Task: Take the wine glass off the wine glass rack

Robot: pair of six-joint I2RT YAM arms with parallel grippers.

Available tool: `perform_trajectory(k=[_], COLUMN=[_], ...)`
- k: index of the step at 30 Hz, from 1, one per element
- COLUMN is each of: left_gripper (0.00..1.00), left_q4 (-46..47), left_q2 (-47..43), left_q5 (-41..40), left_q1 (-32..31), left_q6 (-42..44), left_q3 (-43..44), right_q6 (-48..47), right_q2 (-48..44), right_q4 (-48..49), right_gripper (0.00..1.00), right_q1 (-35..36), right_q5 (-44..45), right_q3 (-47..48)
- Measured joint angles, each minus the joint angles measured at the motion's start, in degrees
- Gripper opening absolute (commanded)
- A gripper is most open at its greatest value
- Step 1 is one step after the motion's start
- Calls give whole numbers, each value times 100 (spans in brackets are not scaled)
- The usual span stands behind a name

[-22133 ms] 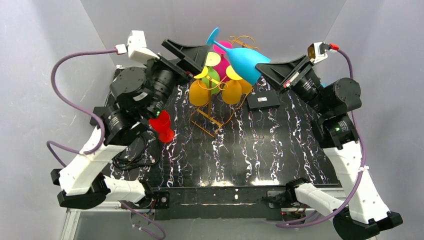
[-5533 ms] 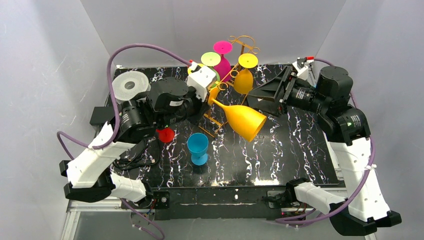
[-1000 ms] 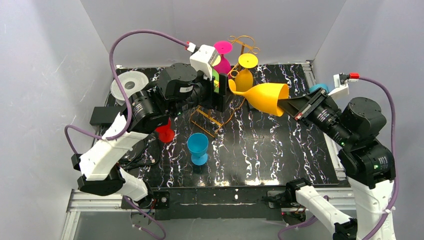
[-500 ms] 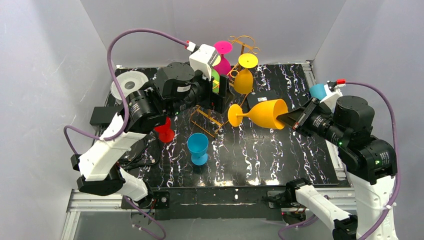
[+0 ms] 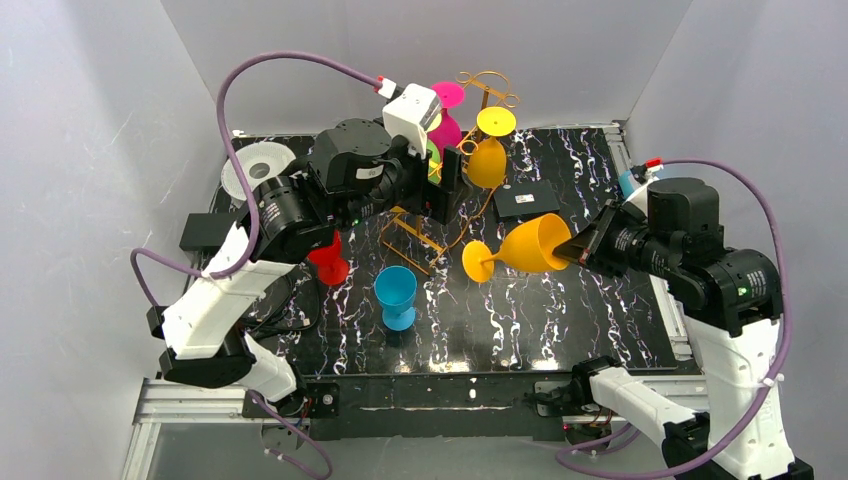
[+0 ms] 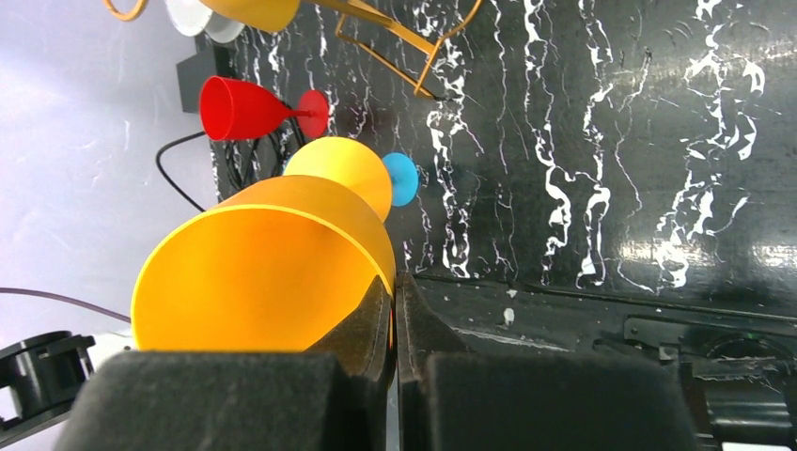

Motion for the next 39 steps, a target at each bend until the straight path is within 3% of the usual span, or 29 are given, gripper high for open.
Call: perform_trajectory(k=[15, 28, 39], left_gripper=[83, 82, 82], left_q4=[-7, -9, -31], left_q2=[39, 39, 79], left_q5=[46, 63, 85], left_q1=[0, 0, -2], left_q6=[24, 22, 0], left_q3=[2, 2, 42], right_q6=[-262, -404, -409], right_q2=[170, 168, 227], right_q4=[-323, -376, -363], right_gripper=[1, 1, 1], right_q1=[0, 28, 573], right_q5=[11, 9, 219], right_q3=[-76, -804, -1259])
